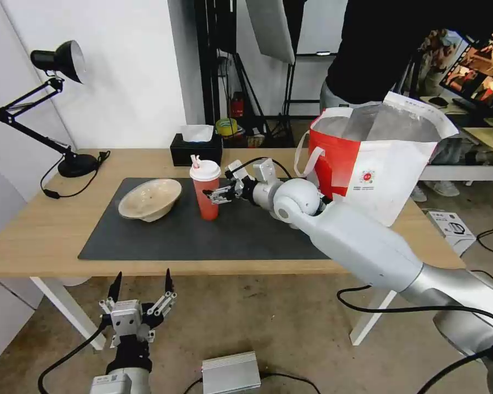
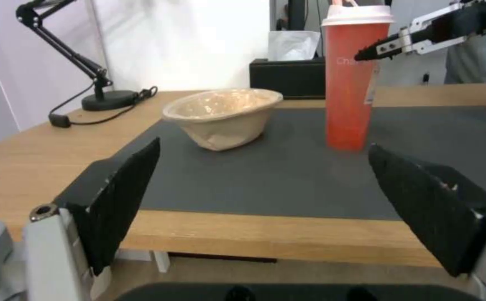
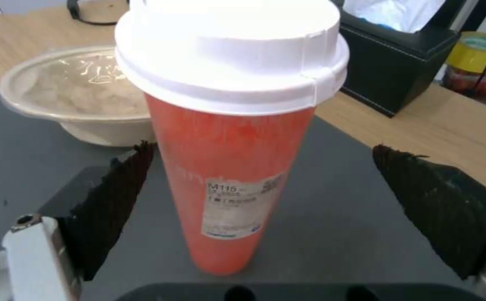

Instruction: Pick up the trash from the table and place it into the takeout bag.

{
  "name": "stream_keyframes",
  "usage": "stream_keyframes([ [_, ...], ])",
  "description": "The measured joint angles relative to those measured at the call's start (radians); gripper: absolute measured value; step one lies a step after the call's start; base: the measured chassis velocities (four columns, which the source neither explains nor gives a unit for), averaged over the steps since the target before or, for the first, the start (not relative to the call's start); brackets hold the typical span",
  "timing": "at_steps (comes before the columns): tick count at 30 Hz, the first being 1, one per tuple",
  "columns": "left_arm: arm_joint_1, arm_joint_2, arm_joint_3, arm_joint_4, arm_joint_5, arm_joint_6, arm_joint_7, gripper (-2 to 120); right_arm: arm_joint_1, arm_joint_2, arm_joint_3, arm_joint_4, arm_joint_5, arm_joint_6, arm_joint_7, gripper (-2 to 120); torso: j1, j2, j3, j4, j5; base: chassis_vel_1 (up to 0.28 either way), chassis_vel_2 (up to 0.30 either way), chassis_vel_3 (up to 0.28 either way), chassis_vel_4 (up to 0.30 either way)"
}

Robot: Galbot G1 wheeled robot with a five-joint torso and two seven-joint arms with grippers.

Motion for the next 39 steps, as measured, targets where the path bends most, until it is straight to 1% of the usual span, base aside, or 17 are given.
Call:
stream_keyframes([
  [22, 0.003, -0.007, 0.005, -0.001, 0.001, -0.001, 0.0, 100, 0.019, 0.073, -0.007, -0.117, -0.01, 0.007, -0.026, 100, 0.0, 0.0, 0.0, 0.0, 0.0, 0.0, 0.0, 0.0, 0.0],
  [34, 0.003, -0.004, 0.004, -0.001, 0.001, -0.002, -0.001, 100, 0.018, 0.135, -0.003, -0.223, -0.031, 0.04, -0.058, 100, 0.0, 0.0, 0.0, 0.0001, 0.0, 0.0, 0.0, 0.0, 0.0],
  [39, 0.002, -0.004, 0.005, -0.001, 0.0, -0.003, -0.001, 100, 0.017, 0.147, -0.003, -0.237, -0.032, 0.049, -0.068, 100, 0.0, 0.0, 0.0, 0.0001, 0.0, 0.0, 0.0, 0.0, 0.0],
])
